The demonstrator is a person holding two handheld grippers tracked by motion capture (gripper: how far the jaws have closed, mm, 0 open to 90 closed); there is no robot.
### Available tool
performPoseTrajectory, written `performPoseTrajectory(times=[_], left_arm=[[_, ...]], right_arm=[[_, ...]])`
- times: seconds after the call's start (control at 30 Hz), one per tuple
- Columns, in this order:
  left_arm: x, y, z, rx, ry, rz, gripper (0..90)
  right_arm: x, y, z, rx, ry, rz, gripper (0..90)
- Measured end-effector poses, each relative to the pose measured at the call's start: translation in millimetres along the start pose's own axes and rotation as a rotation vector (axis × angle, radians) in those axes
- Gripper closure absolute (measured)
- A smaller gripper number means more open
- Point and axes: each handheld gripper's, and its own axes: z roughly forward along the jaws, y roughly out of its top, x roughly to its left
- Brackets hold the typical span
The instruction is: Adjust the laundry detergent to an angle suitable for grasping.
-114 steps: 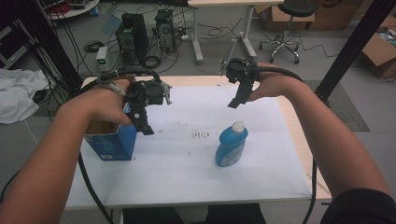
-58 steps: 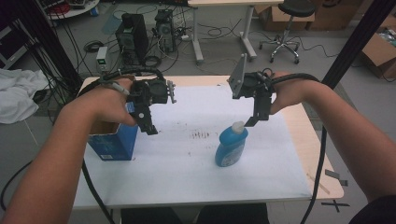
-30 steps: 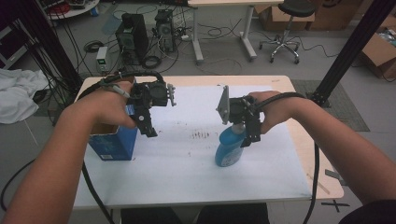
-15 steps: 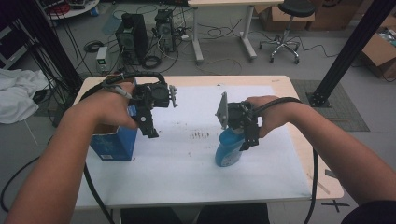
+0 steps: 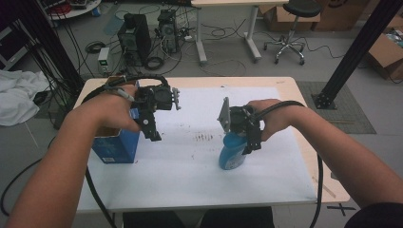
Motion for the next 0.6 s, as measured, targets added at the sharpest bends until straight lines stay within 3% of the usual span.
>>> performPoseTrajectory(times=[0.6], left_arm=[[2.0,-1.6,-1.3,-0.005,0.004,-0.008,0.1]], right_arm=[[-0.1,0.5,2.0,-0.001,-0.010,-0.023,10.6]])
